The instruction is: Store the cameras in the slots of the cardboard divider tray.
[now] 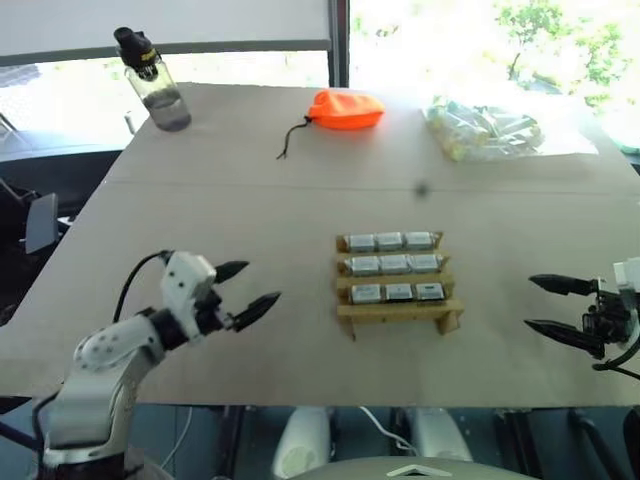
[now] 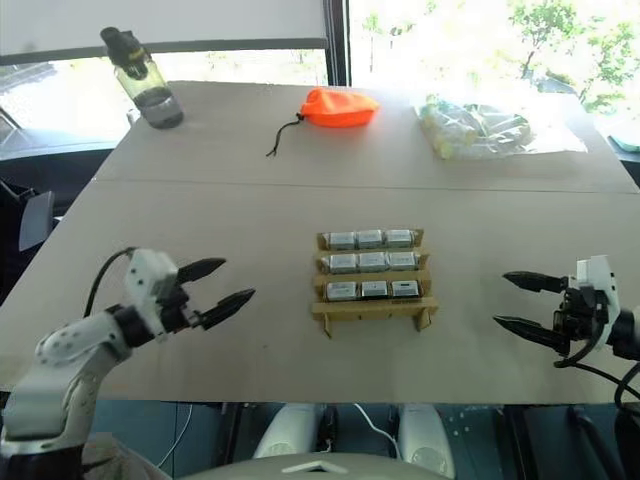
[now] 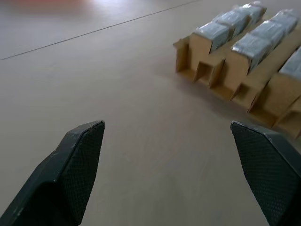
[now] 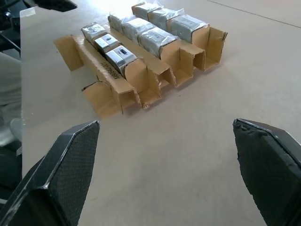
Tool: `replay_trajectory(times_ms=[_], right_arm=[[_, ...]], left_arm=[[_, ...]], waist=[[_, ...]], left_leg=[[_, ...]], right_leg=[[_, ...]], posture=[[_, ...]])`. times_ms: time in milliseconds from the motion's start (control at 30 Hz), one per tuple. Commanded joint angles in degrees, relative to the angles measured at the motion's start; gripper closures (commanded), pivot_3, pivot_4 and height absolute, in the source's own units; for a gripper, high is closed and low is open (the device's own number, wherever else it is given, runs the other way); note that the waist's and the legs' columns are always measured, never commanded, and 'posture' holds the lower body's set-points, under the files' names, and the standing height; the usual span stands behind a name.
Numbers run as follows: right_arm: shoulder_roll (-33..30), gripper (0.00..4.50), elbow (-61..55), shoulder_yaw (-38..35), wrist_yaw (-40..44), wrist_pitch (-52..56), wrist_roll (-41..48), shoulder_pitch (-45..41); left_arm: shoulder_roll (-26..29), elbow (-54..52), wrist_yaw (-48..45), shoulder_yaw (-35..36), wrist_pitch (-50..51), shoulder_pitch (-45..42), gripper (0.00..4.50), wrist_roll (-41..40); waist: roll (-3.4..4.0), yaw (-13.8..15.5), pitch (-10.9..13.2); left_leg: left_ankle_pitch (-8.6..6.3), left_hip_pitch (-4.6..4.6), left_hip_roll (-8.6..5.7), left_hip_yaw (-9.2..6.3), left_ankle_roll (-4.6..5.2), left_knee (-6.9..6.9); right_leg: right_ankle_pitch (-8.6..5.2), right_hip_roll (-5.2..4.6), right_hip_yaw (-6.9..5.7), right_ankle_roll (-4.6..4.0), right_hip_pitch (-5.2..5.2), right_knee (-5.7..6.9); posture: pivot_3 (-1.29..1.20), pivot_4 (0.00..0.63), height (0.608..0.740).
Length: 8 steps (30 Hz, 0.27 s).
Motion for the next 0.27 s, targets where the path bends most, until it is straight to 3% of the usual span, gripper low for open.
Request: replay_trajectory(times_ms=[33, 267], right_arm=[[1.3, 0.00, 3.2, -0.9, 0.4, -4.1, -1.1, -1.1], [2.6, 0.00, 4.9, -0.6, 0.2, -6.9, -2.4, -0.7]], left_arm=[[-1.6, 0.1, 0.0, 0.0, -6.6, 4.3, 0.05, 1.0], [-3.0, -2.1, 2.6, -2.2, -8.5, 6.8, 0.05, 0.4]], waist=[[0.00, 0.0, 0.0], [0.03, -0.1, 0.0]], left_leg=[[-0.01, 0.00, 0.00, 0.03, 0.02, 0.00], [-0.02, 0.01, 0.07, 0.01, 0.04, -0.05]], right_leg=[[0.00, -0.01, 0.01, 0.00, 0.00, 0.00], [0.01, -0.05, 0.00, -0.01, -0.03, 0.03]], posture=[[0.00, 0.150, 0.740], [0.00, 0.150, 0.740]])
